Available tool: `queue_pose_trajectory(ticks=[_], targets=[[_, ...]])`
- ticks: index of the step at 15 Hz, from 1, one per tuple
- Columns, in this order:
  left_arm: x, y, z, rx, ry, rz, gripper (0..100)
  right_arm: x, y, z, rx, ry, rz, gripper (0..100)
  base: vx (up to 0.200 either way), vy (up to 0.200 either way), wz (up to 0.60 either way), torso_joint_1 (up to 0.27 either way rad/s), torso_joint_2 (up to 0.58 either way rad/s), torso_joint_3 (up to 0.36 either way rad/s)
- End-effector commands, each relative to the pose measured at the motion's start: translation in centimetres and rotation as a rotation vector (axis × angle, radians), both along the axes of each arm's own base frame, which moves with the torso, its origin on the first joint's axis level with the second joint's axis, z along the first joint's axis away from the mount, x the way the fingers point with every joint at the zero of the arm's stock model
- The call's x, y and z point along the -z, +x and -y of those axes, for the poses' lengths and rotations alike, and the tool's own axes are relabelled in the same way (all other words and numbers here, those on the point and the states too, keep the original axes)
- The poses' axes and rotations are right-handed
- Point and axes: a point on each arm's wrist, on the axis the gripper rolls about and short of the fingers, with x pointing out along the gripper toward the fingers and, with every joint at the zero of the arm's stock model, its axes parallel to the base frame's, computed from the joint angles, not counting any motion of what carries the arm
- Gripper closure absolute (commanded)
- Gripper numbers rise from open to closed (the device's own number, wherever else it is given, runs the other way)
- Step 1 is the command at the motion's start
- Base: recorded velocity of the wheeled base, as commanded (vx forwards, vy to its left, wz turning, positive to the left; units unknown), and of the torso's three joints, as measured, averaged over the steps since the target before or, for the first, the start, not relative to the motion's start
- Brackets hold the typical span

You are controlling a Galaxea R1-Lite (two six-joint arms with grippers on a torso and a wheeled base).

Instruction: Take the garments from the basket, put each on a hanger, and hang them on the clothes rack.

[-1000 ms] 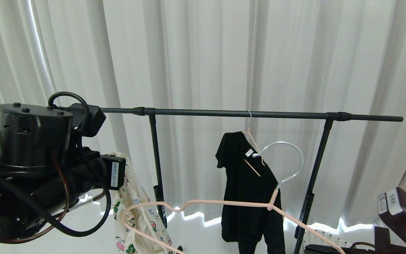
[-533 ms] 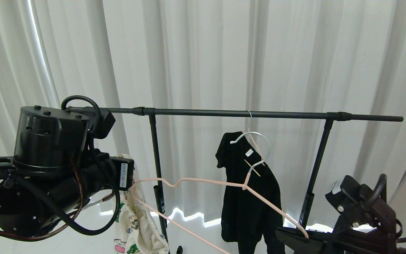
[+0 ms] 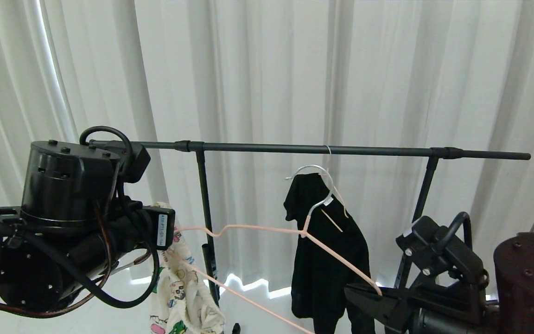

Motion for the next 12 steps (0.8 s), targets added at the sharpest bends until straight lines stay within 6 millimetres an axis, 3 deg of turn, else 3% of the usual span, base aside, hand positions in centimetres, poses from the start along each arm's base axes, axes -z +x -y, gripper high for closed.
queue_pose_trajectory(ticks=[1, 12], targets=[[-0.1, 0.0, 0.0, -0.002, -0.001, 0.005, 100, 0.1, 0.7, -1.3, 0.000, -0.009, -0.002, 100, 0.000, 0.000, 0.00, 0.000, 0.00, 0.000], [-0.6, -1.5, 1.9, 0.027, -0.058, 0.038, 100, 0.6, 3.2, -7.1, -0.007, -0.028, 0.007, 100, 0.000, 0.000, 0.00, 0.000, 0.00, 0.000]])
